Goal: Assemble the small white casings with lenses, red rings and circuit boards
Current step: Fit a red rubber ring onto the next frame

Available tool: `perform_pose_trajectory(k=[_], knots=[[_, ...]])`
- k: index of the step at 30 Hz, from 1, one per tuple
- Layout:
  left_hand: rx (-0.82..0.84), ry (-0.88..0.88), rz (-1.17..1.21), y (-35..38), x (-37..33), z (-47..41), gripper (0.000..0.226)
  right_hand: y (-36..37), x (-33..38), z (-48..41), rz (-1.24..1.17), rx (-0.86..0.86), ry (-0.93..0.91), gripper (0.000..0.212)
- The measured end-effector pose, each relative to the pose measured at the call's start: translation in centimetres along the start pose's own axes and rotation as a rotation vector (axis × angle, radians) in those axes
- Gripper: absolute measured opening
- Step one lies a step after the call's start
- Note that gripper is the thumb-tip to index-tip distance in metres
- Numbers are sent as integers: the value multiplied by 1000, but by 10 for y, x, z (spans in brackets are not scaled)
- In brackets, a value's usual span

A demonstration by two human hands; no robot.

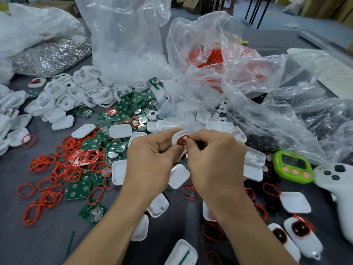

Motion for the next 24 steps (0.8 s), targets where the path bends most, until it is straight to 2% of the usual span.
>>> perform_pose_trajectory(k=[2, 6, 8, 11, 15, 18, 20, 22, 24], knots=[[15, -12, 21, -1, -3, -1, 52, 0, -12, -9, -117, 93, 48, 14], [105, -85, 48, 2, -7, -3, 52, 16, -37, -19, -688, 453, 321, 20], [137, -104, 48, 3, -7, -3, 53, 20, -38, -17, -807, 601, 345, 30], [169, -146, 93, 1, -8, -4, 45, 21, -32, -13, -949, 738, 349, 27], [129, -168, 49, -4, -4, -5, 38, 24, -30, -12, -889, 637, 360, 14], [68, -112, -28, -1, -4, -4, 36, 29, -31, -11, -757, 520, 389, 15], [-34, -46, -76, -2, -4, -4, 36, 32, -32, -11, -694, 472, 407, 11], [-146, -18, -92, -7, -5, -4, 36, 32, -31, -10, -639, 444, 394, 17], [-172, -39, -70, -9, -3, -4, 36, 30, -27, -10, -594, 436, 351, 11]])
Point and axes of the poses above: each hand's wrist, its own z-axis away from the middle knuckle, its own y-axis out of the palm, x = y × z, the point moved 6 cm from there along -z, towards the middle knuckle, and after that the axes turned 15 degrees about z, right-handed, at the moved point
